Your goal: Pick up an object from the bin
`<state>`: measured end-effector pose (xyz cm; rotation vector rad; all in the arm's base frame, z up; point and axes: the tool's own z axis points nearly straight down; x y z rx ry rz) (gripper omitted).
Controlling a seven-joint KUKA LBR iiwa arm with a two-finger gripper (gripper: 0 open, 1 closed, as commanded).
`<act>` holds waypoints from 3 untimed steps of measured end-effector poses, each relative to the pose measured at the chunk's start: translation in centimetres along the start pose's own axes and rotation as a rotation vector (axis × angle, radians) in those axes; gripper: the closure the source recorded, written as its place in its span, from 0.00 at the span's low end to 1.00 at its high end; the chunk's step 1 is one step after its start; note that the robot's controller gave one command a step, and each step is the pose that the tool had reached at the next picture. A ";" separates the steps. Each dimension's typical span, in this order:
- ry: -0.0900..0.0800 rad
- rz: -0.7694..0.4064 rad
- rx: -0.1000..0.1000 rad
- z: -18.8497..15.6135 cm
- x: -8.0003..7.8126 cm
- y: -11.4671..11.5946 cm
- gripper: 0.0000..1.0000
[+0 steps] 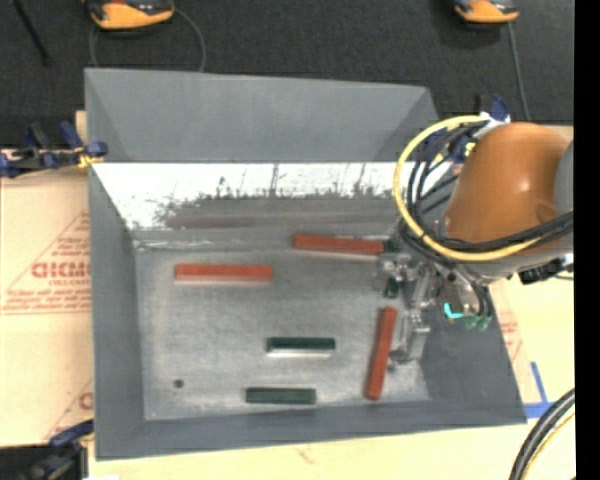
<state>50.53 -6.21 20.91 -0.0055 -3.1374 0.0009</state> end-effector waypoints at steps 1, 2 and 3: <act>-0.005 -0.430 0.001 12.2 -2.7 -2.9 0.00; -0.004 -0.956 0.001 13.9 -1.4 -2.3 0.00; -0.005 -0.955 0.002 13.9 -1.4 -2.3 1.00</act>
Offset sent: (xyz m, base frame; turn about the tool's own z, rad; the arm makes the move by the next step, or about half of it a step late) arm 0.0266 -0.0278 -0.1207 -0.4319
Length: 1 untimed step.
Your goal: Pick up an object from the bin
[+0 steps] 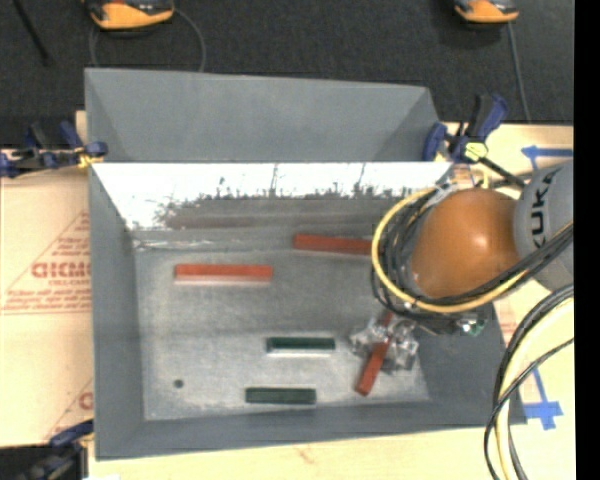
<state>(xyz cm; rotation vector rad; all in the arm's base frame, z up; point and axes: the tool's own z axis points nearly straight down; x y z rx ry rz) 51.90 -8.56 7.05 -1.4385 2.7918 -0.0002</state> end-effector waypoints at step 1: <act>-0.005 -0.049 0.010 -15.1 -2.0 -1.9 1.00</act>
Offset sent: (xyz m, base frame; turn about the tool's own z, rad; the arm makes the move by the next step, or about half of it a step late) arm 0.0245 0.0061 0.1459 -0.0515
